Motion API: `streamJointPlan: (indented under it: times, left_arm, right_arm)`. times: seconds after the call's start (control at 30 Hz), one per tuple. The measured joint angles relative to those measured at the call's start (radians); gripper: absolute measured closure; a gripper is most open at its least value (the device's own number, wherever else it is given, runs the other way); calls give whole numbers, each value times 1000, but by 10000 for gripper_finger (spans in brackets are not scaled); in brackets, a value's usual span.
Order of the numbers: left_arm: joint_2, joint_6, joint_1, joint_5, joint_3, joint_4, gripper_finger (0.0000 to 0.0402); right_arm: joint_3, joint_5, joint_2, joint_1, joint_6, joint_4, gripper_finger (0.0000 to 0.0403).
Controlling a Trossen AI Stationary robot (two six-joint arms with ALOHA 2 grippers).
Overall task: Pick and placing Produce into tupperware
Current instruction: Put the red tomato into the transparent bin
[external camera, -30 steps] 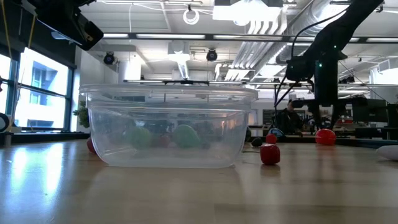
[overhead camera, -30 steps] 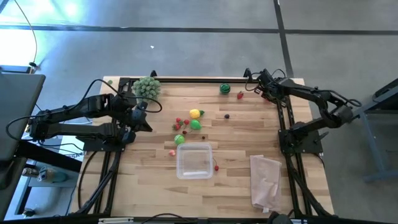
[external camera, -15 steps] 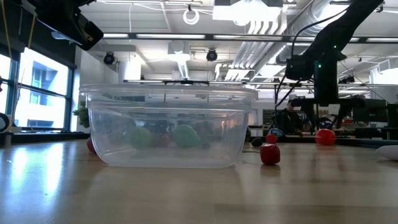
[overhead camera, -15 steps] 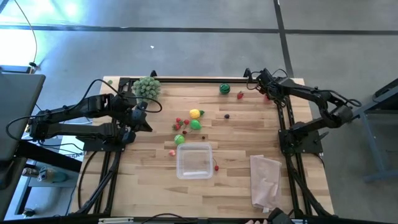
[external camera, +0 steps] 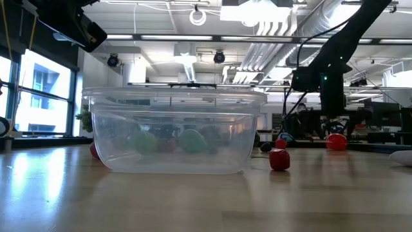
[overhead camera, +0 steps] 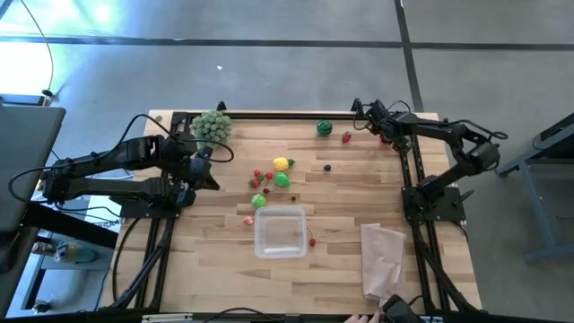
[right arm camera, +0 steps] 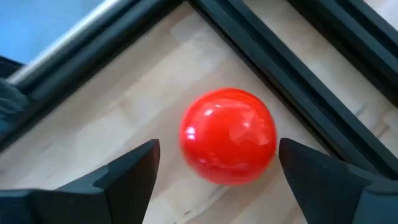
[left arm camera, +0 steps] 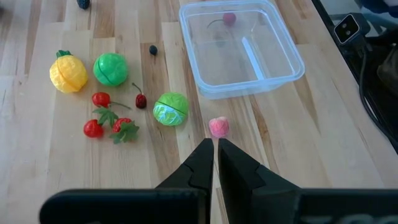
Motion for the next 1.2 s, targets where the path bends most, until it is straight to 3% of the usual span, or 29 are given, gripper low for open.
streamJointPlan:
  times: [0.4,1.0,1.2]
  left_arm:
    - [0,0,0,0,0,0,387]
    - [0,0,0,0,0,0,387]
    - [0,0,0,0,0,0,387]
  right_arm:
    - [0,16,74,-5,69,15,81]
    - [0,32,79,-4,103,22,82]
    - [0,32,79,-4,113,22,101]
